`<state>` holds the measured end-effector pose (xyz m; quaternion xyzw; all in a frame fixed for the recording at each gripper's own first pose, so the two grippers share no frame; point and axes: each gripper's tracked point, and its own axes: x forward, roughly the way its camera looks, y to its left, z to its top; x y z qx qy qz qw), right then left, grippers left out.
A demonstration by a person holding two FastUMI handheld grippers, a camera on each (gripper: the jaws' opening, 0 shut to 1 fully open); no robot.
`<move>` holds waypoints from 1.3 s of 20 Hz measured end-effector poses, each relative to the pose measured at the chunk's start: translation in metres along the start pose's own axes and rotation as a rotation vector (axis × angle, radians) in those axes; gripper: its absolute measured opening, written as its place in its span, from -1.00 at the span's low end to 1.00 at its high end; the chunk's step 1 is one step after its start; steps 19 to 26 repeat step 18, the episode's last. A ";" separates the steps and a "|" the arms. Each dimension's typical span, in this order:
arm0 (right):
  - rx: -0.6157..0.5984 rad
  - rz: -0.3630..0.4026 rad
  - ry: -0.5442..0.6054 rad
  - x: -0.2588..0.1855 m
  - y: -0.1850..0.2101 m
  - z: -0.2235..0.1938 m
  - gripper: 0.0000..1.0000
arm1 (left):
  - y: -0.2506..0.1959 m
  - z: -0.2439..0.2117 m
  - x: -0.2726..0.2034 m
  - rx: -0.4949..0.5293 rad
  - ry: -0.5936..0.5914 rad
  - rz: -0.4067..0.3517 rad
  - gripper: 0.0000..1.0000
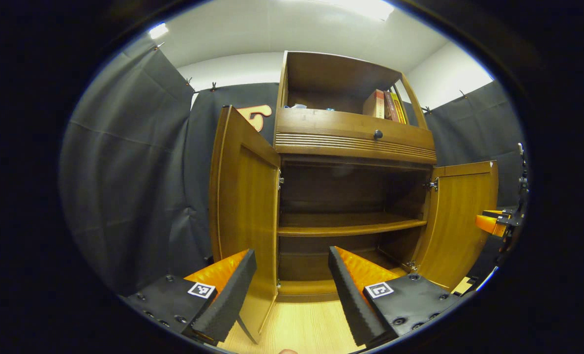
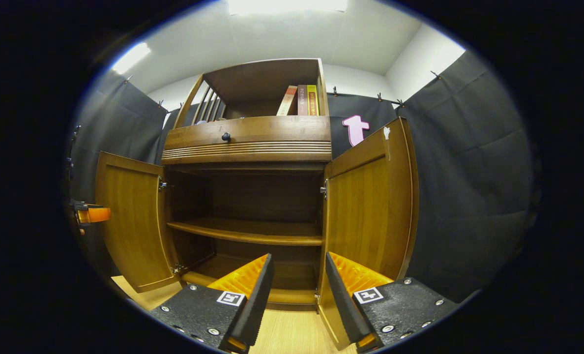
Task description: Open the right door of the double-door shoe cabinet with the right hand, and open the left door with the left hand.
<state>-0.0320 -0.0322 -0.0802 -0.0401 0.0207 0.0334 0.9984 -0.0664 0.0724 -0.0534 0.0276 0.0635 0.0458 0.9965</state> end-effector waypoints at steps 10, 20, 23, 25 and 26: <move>0.004 0.000 0.003 0.001 -0.004 -0.005 0.32 | -0.019 0.005 0.002 0.017 -0.019 -0.028 0.84; 0.007 -0.008 0.011 0.001 -0.008 -0.009 0.32 | -0.014 0.006 0.000 0.017 -0.031 -0.016 0.94; 0.007 -0.008 0.011 0.001 -0.008 -0.009 0.32 | -0.014 0.006 0.000 0.017 -0.031 -0.016 0.94; 0.007 -0.008 0.011 0.001 -0.008 -0.009 0.32 | -0.014 0.006 0.000 0.017 -0.031 -0.016 0.94; 0.007 -0.008 0.011 0.001 -0.008 -0.009 0.32 | -0.014 0.006 0.000 0.017 -0.031 -0.016 0.94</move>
